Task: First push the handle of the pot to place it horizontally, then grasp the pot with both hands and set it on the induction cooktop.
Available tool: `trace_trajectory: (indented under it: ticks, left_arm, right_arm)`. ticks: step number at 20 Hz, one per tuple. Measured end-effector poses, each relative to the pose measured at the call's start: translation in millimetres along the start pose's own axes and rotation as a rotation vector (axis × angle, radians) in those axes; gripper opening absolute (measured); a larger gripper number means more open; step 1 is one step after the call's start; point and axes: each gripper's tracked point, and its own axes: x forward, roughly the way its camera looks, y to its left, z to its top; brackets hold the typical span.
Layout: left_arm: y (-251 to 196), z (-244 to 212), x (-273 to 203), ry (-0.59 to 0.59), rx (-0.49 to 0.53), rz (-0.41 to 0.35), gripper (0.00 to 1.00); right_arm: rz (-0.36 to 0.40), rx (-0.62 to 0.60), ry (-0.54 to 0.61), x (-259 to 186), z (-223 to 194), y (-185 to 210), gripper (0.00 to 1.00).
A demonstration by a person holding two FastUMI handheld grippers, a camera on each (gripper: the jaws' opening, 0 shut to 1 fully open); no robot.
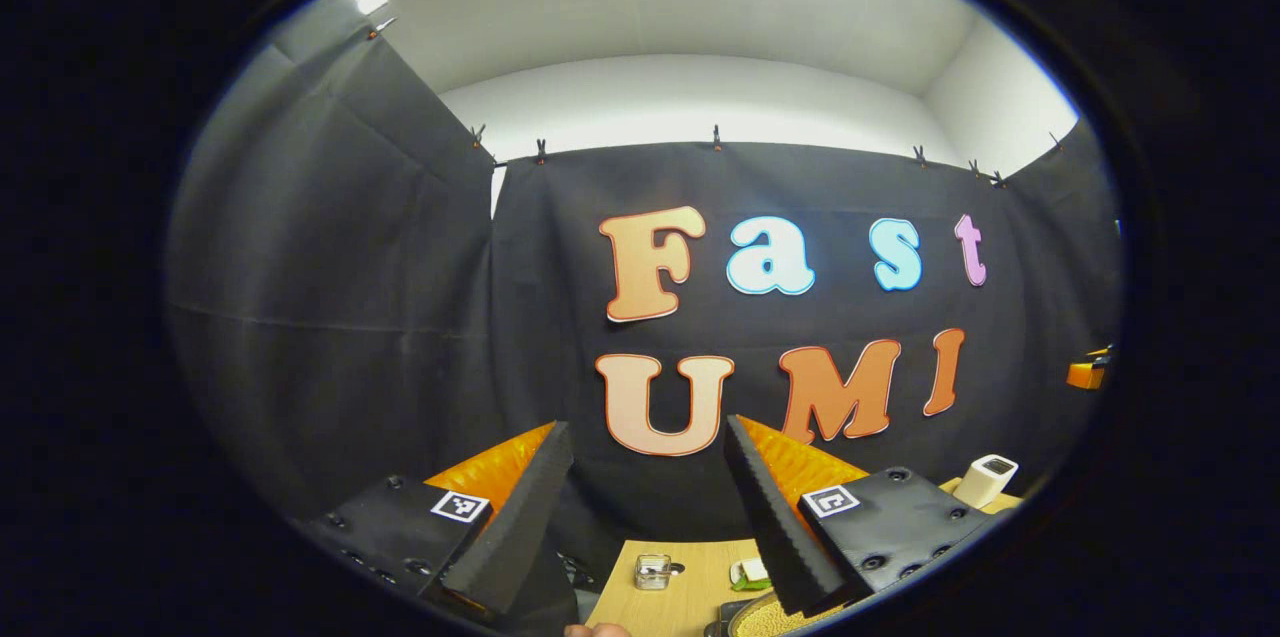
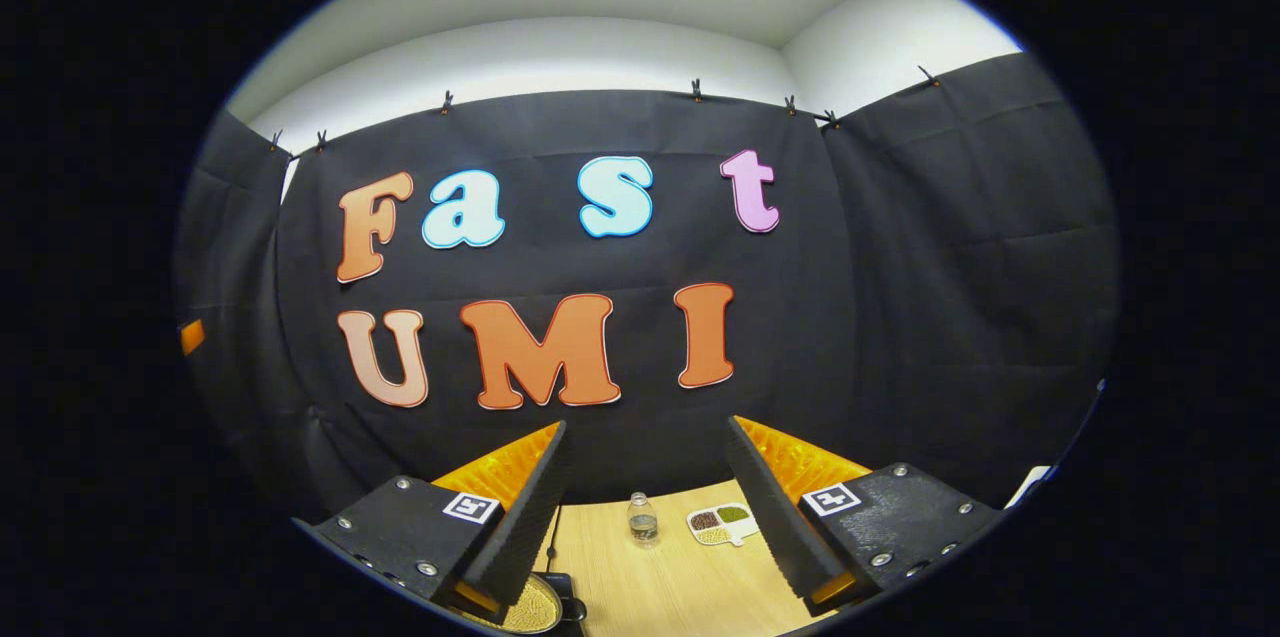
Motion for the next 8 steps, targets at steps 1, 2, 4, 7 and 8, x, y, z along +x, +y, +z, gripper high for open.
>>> trace_trajectory:
  ticks: [1,2,4,7,8]
  left_arm:
    - [2,-2,1,0.003,-0.008,-0.006,0.94]
    - [-1,-5,0,0.007,-0.018,-0.017,0.98]
    - [-1,-9,2,0.014,-0.025,-0.029,0.98]
    - [-9,-6,2,0.007,-0.022,-0.039,0.98]
    - [-14,-4,3,-0.001,-0.017,-0.045,0.98]
  right_arm:
    - [-0.012,0.0,-0.001,-1,0,-2,0.95]
    - [-0.024,0.0,0.001,-4,-2,-5,0.95]
    - [-0.042,-0.006,0.003,-11,-5,-13,0.94]
    - [-0.057,-0.018,0.003,-16,-10,-20,0.95]
    - [-0.058,-0.017,0.008,-17,-12,-22,0.95]
